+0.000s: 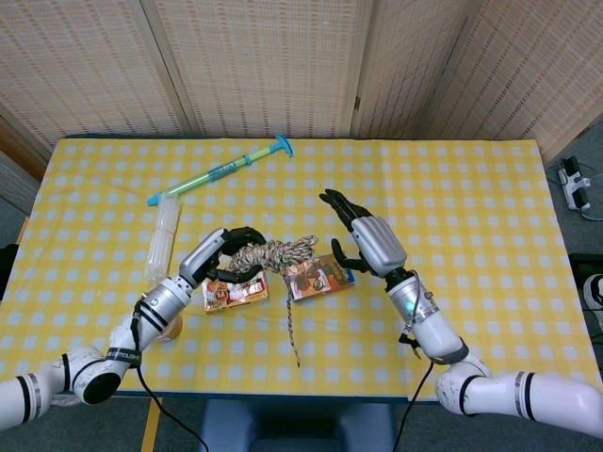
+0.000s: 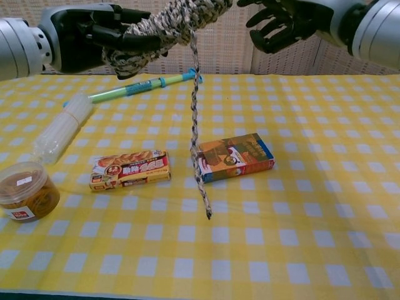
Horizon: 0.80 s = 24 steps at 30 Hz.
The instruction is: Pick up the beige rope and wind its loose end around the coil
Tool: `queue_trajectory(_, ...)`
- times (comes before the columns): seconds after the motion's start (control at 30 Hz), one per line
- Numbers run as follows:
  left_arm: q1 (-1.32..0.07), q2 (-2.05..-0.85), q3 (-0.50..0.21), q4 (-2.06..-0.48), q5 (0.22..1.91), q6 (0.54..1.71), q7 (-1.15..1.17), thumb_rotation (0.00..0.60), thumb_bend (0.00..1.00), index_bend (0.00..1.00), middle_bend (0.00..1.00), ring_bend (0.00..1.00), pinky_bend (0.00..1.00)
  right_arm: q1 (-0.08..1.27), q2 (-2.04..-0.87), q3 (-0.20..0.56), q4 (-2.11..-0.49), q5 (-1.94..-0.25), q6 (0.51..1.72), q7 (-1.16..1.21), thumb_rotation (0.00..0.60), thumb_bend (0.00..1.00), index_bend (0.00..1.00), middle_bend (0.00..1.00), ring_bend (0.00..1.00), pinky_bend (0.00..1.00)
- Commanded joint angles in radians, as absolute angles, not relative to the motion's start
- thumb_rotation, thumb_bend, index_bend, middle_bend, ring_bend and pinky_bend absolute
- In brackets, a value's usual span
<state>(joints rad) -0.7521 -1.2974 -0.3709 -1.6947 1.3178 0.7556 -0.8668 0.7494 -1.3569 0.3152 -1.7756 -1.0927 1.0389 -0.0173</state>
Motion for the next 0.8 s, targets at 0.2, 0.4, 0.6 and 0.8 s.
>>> queue_trajectory(0.2, -0.747, -1.276, -0.364, -1.691, 1.266, 0.762, -0.848, 0.6, 0.63, 0.72, 0.68, 0.67, 0.79, 0.589, -1.226, 0.176, -1.836, -1.227, 1.209, -0.135, 0.6, 0.64, 0.0, 0.12, 0.17, 0.17)
queue_trajectory(0.4, -0.739, -1.268, -0.36, -1.677, 1.242, 0.768, -0.85, 0.6, 0.63, 0.72, 0.68, 0.67, 0.79, 0.452, -1.173, 0.062, -1.809, -1.353, 1.325, -0.097, 0.6, 0.64, 0.0, 0.12, 0.17, 0.17)
queue_trajectory(0.6, -0.727, -1.262, -0.359, -1.658, 1.234, 0.773, -0.876, 0.6, 0.63, 0.72, 0.68, 0.67, 0.79, 0.317, -1.188, -0.004, -1.718, -1.452, 1.482, -0.04, 0.6, 0.64, 0.0, 0.11, 0.17, 0.17)
queue_trajectory(0.8, -0.717, -1.271, -0.356, -1.641, 1.234, 0.803, -0.861, 0.6, 0.63, 0.72, 0.68, 0.67, 0.79, 0.216, -1.208, -0.036, -1.657, -1.49, 1.579, 0.003, 0.6, 0.64, 0.0, 0.11, 0.17, 0.17)
